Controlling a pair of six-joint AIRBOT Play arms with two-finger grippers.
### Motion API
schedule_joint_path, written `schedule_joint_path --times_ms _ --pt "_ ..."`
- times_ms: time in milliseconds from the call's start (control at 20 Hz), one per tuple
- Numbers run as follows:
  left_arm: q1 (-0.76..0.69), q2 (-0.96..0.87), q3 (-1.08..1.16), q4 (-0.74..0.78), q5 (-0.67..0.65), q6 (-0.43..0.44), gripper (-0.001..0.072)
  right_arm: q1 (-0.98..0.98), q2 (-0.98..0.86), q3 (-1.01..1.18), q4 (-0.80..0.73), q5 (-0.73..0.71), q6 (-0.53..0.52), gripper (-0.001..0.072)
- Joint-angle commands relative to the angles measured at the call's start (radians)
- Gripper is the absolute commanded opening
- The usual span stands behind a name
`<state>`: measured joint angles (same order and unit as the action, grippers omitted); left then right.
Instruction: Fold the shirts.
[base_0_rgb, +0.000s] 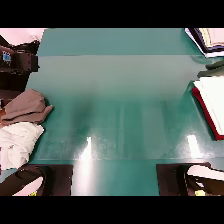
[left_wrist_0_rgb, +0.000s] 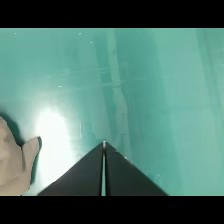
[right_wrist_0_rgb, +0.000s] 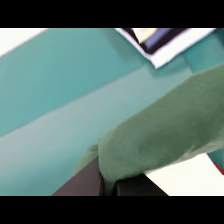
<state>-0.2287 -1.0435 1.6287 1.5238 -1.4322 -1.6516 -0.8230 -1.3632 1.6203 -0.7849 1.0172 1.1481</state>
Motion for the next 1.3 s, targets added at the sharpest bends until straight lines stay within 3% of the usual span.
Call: schedule_joint_path --times_ms 0,200,550,900,1000,1050,1250 --pt "0.001 0.000 0.000 -0.002 0.001 0.002 0.0027 -0.014 0.085 0.000 0.004 0.023 -0.005 0.0016" --pt "0.001 0.000 0.000 -0.002 0.000 0.011 0.0027 -0.014 0.154 0.000 -0.061 0.098 0.027 0.0017" --pt "0.001 0.000 0.000 -0.002 0.000 0.036 0.0027 -0.014 0.184 -0.002 -0.656 0.424 0.427 0.0018" --pt "0.001 0.000 0.000 -0.002 -0.001 0.063 0.0028 -0.014 0.183 -0.002 -0.817 0.594 0.457 0.0043" --pt "0.001 0.000 0.000 -0.003 -0.001 0.063 0.0027 -0.014 0.183 -0.002 -0.858 0.616 0.459 0.0477" --pt "0.001 0.000 0.000 -0.003 -0.001 0.063 0.0028 -0.014 0.184 -0.002 -0.880 0.618 0.459 0.0610" --pt "0.001 0.000 0.000 -0.002 0.002 0.062 0.0027 -0.014 0.185 -0.002 -0.890 0.632 0.459 0.0618"
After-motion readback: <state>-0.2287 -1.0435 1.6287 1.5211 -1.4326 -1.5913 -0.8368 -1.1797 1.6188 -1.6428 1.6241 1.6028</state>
